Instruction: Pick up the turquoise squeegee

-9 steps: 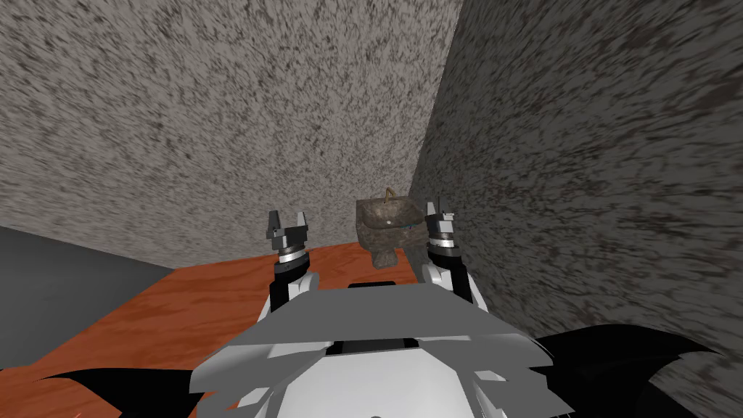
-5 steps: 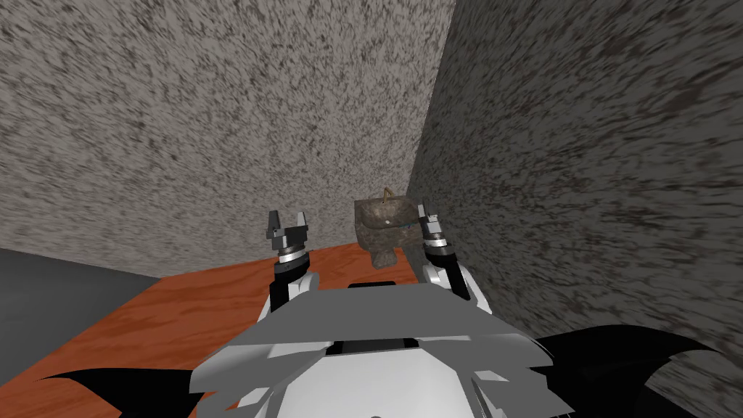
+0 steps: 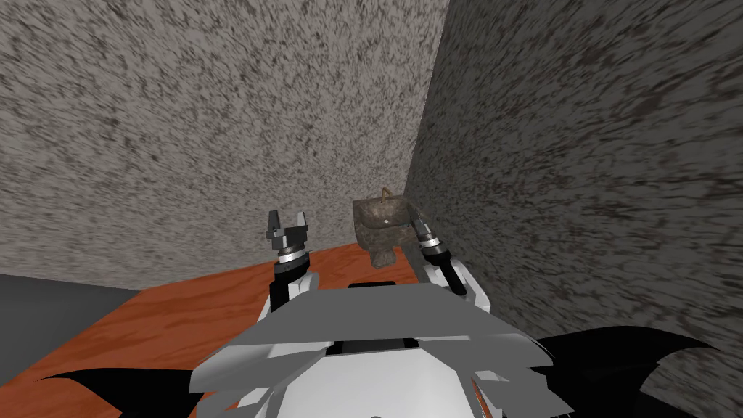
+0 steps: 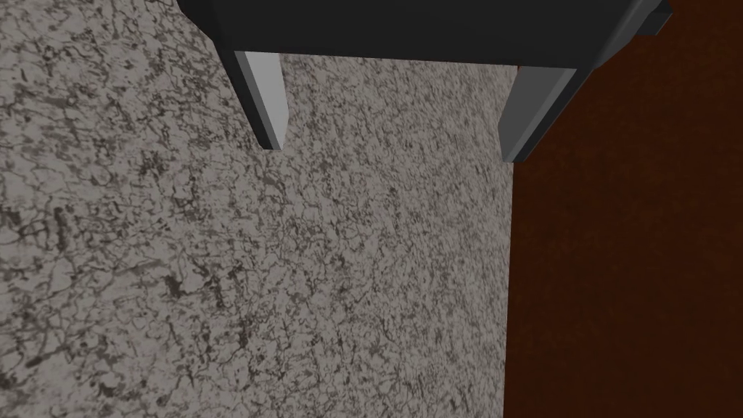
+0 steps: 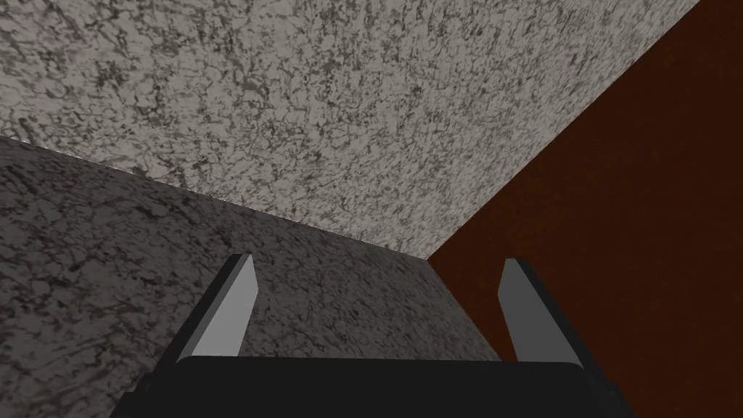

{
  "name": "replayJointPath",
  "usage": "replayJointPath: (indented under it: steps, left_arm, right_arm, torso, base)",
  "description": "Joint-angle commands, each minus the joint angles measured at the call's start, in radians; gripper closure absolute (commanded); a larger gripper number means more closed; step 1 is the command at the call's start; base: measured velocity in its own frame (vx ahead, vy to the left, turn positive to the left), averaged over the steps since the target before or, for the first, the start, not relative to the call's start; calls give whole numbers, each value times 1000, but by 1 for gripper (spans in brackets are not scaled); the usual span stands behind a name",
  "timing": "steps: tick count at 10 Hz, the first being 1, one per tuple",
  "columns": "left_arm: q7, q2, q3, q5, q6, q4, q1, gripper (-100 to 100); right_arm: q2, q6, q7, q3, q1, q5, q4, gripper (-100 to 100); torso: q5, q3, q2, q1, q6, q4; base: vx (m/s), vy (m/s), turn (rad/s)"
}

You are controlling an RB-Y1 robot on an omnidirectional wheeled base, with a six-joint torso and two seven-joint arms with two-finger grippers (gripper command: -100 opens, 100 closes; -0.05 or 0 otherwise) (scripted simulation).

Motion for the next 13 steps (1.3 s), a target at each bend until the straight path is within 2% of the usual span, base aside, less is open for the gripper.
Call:
replayJointPath:
  steps: [1, 2, 4, 7, 8, 9, 10, 11, 12, 13]
  left_arm:
    - [0, 0, 0, 0, 0, 0, 0, 0]
    - [0, 0, 0, 0, 0, 0, 0, 0]
    - [0, 0, 0, 0, 0, 0, 0, 0]
    - [0, 0, 0, 0, 0, 0, 0, 0]
    - [0, 0, 0, 0, 0, 0, 0, 0]
    - [0, 0, 0, 0, 0, 0, 0, 0]
    - [0, 0, 0, 0, 0, 0, 0, 0]
    - [0, 0, 0, 0, 0, 0, 0, 0]
    - [0, 0, 0, 0, 0, 0, 0, 0]
    - [0, 0, 0, 0, 0, 0, 0, 0]
  right_arm:
    - [-50, 6, 17, 9, -14, 50, 25, -100]
    - [-62, 6, 17, 9, -14, 54, 25, -100]
    - [-134, 18, 51, 30, -40, 122, 71, -100]
    - [-209, 23, 70, 41, -55, 194, 95, -100]
    - [-246, 29, 89, 52, -70, 231, 119, -100]
    - [-258, 29, 89, 52, -70, 244, 119, -100]
    - [-299, 34, 108, 63, -86, 280, 143, -100]
    - [-307, 34, 108, 63, -86, 294, 143, -100]
    - [-350, 39, 129, 74, -102, 332, 168, -100]
    - [-354, 39, 129, 74, -102, 344, 168, -100]
  torso:
    - [0, 0, 0, 0, 0, 0]
    - [0, 0, 0, 0, 0, 0]
    - [0, 0, 0, -1, 0, 0]
    - [0, 0, 0, 0, 0, 0]
    - [0, 0, 0, 0, 0, 0]
    - [0, 0, 0, 0, 0, 0]
    - [0, 0, 0, 0, 0, 0]
    - [0, 0, 0, 0, 0, 0]
    - [0, 0, 0, 0, 0, 0]
    - [0, 0, 0, 0, 0, 0]
  base:
    - [-8, 38, -70]
    - [-5, 30, -55]
    - [-1, 39, -141]
    - [-7, 38, -66]
    - [-2, 32, -91]
    - [-3, 35, -62]
    - [0, 47, -103]
    - [0, 37, -61]
    - [-2, 40, -102]
    - [0, 35, -57]
